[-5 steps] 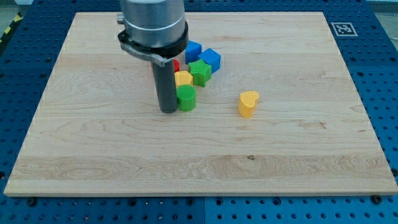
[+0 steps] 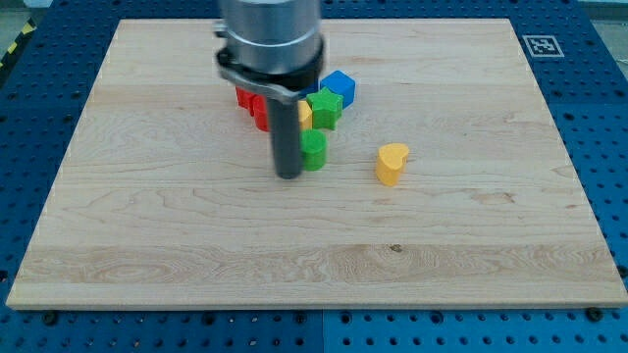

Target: Slide yellow heart to the center left

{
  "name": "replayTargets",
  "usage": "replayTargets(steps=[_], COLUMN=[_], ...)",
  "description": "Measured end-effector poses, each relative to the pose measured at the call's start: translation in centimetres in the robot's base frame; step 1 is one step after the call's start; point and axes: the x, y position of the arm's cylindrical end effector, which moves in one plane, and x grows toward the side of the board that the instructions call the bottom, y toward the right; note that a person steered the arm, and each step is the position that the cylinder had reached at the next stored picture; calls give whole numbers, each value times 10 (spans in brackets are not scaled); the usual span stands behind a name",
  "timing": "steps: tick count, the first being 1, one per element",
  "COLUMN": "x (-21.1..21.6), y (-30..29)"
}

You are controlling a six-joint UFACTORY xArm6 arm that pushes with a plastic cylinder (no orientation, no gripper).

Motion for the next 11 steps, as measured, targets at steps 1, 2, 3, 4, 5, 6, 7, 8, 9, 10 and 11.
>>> replayTargets(steps=[1,2,3,4,5,6,7,8,9,10,11], x=[0,14,22,19,8,5,-6,-23,-25,-40,-60], y=[53,78,89,89,91,104,107,110,135,168,200])
